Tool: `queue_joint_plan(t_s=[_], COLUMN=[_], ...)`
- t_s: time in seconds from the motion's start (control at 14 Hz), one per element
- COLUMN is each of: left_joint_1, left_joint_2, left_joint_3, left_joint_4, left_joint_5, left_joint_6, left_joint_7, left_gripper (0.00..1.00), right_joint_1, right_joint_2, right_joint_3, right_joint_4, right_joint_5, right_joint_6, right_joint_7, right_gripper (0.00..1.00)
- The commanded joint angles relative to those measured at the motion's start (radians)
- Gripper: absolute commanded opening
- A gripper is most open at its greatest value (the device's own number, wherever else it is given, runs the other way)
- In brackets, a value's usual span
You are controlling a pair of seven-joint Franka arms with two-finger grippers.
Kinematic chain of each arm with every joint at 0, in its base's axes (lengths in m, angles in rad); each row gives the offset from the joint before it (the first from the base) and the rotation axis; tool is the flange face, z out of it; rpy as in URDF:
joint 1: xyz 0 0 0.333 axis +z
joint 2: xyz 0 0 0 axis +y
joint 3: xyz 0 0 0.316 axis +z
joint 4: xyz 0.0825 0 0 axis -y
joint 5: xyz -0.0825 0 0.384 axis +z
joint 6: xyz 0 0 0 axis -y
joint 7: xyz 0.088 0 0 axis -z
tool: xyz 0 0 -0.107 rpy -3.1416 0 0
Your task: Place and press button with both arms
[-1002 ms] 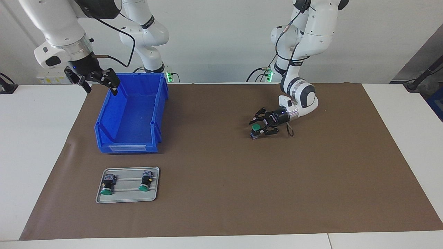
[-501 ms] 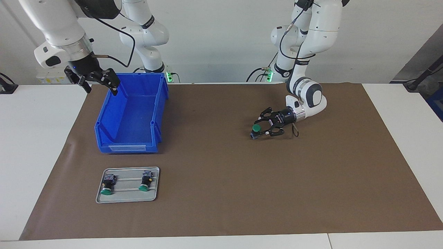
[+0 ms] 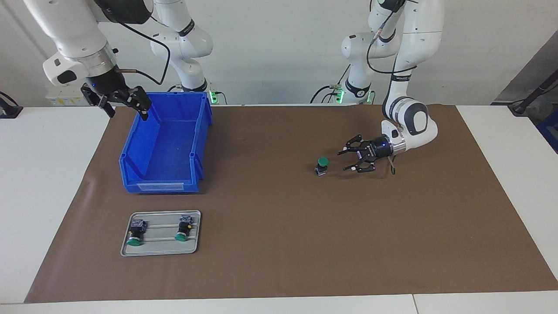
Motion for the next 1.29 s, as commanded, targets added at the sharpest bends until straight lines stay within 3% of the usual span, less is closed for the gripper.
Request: queue_joint_plan(t_s=[0.0,0.29,0.36,0.43,0.5,0.57,0.79,1.0,1.22], left_joint_1=[0.062,0.045,0.042,0.042,0.040,0.039,-0.009,-0.099,-0.124], left_joint_2=[-0.049,-0.153,-0.169,-0.190,-0.218,-0.239,-0.253,-0.281,-0.317], left_joint_3=[-0.009,-0.006,-0.008,-0.008,-0.009,-0.011,-0.015,-0.015,-0.015], left_joint_4=[0.038,0.140,0.160,0.171,0.171,0.173,0.254,0.326,0.329], left_joint_5=[0.113,0.406,0.465,0.506,0.540,0.574,0.783,1.029,1.125], left_joint_6=[0.012,0.093,0.094,0.094,0.107,0.128,0.130,0.131,0.125], left_joint_7=[-0.125,-0.492,-0.590,-0.666,-0.730,-0.822,-1.089,-1.495,-1.854], left_gripper=[0.61,0.61,0.65,0.77,0.97,1.00,1.00,1.00,1.00], right_joint_1=[-0.004,-0.004,-0.004,-0.004,-0.004,-0.004,-0.004,-0.004,-0.004], right_joint_2=[-0.022,-0.022,-0.022,-0.024,-0.022,-0.022,-0.022,-0.024,-0.022], right_joint_3=[0.001,0.001,0.001,0.001,0.001,0.001,0.001,0.001,0.001], right_joint_4=[-0.022,-0.024,-0.022,-0.024,-0.024,-0.022,-0.024,-0.024,-0.024], right_joint_5=[0.020,0.020,0.020,0.020,0.020,0.020,0.020,0.020,0.020], right_joint_6=[-0.001,-0.001,-0.001,-0.001,-0.001,-0.001,-0.001,-0.001,-0.001], right_joint_7=[0.009,0.009,0.009,0.009,0.009,0.009,0.009,0.009,0.009], right_gripper=[1.00,1.00,1.00,1.00,1.00,1.00,1.00,1.00,1.00])
